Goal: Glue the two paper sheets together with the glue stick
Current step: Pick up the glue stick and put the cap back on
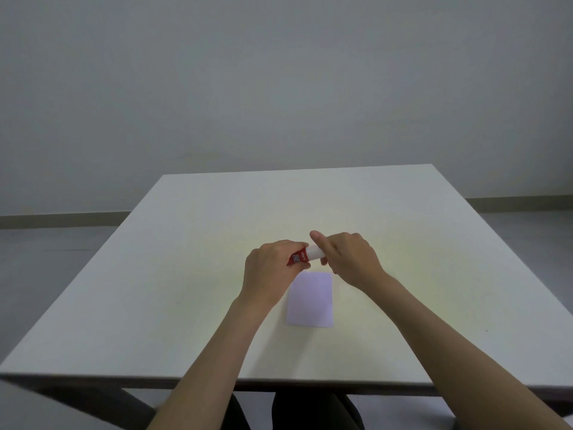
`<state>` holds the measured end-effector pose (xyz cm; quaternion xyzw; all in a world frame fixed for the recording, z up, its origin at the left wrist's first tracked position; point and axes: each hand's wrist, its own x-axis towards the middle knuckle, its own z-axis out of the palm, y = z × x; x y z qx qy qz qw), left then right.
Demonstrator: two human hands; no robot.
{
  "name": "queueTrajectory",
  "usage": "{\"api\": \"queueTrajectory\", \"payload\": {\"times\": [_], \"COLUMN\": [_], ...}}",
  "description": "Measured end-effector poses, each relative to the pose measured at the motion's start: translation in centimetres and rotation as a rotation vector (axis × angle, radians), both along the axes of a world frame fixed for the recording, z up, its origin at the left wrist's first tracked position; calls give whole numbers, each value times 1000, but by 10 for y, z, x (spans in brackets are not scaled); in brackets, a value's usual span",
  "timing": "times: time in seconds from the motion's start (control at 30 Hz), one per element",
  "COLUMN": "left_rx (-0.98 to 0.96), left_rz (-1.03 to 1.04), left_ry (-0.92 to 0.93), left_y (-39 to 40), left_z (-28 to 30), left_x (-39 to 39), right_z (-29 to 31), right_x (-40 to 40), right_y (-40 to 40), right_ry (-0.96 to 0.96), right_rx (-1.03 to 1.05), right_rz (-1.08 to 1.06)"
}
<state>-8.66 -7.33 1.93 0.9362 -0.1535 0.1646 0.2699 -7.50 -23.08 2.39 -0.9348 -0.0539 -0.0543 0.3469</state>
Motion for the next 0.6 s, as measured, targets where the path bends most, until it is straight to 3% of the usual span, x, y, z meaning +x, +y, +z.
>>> {"api": "queueTrajectory", "payload": {"times": [0.13, 0.3, 0.47, 0.6], "left_rx": [-49, -123, -330, -493], "left_rz": [1, -46, 103, 211], "left_ry": [25, 25, 80, 101], "left_y": [4, -4, 7, 24], "left_z": [-4, -6, -8, -7], "left_x": [2, 1, 22, 51], "right_z": [3, 3, -1, -13], "right_x": [0, 4, -6, -15], "right_y": [-7, 2, -7, -21], "right_ry": [5, -56, -5, 33], "right_rx": [175, -47, 134, 157], "right_rz": [154, -106, -109, -118]}}
